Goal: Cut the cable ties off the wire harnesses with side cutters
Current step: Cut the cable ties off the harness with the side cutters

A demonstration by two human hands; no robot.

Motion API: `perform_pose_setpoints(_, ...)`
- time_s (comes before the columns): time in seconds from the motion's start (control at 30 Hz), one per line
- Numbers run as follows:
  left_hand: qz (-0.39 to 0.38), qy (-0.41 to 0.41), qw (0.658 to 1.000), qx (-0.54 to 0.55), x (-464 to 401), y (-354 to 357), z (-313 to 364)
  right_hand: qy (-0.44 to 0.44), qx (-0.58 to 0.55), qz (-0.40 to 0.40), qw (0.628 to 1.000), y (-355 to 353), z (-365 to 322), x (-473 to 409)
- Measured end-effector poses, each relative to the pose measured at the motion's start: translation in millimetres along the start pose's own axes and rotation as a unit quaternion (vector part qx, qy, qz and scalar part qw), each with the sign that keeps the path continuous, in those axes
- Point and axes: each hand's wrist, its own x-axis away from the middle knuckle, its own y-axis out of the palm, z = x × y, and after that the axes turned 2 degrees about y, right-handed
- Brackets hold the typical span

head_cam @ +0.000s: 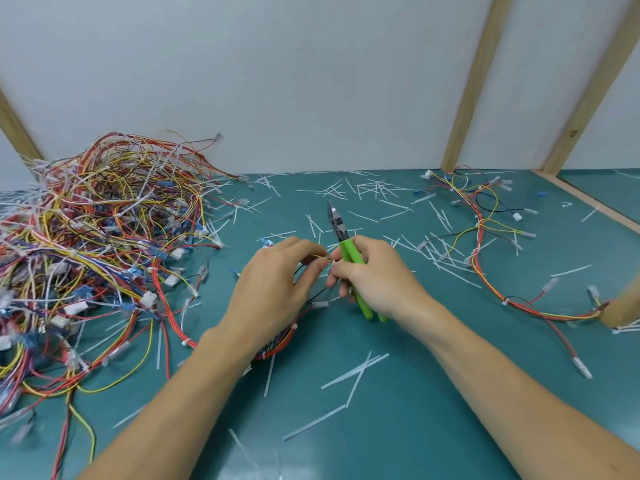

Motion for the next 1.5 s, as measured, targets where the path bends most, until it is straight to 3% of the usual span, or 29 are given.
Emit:
perform_pose_setpoints(0.27,0.063,0.016,0.998,-0.001,1,2,4,0.016,-0.095,-0.018,0.995,3,-1,2)
perform_pose_setpoints(0.43,0.027,0.026,0.999,0.037,1,5,-1,0.031,-0.154,-0.052,0.986,-2,-6,4)
perform_pose_setpoints(0.57,0.044,0.041,0.996,0.059,0,4,-3,0.05,-0.202,-0.103,0.973,-10,-10,4)
perform_pose_setpoints(0.67,0.06,0.011,0.995,0.083,-1,4,-4,0.079,-0.262,-0.143,0.951,-15,-12,5)
perform_pose_setpoints(0.77,0.05,-0.039,0.992,0.113,0,7,-3,0.082,-0.287,-0.107,0.948,-19,-14,1)
perform_pose_setpoints(0.9,0.042,-0.12,0.971,0.201,-2,8,-5,0.032,-0.189,0.037,0.981,-26,-10,-5)
perform_pose_setpoints(1.03,0.054,-0.168,0.948,0.266,-3,5,-10,-0.063,0.029,0.152,0.986,-35,0,-8)
perform_pose_setpoints(1.23,0.056,-0.209,0.938,0.271,-3,7,-14,-0.14,0.206,0.08,0.965,-47,8,-13)
perform_pose_setpoints(1.5,0.043,-0.242,0.934,0.258,-6,8,-17,-0.164,0.207,0.135,0.955,-45,11,-12)
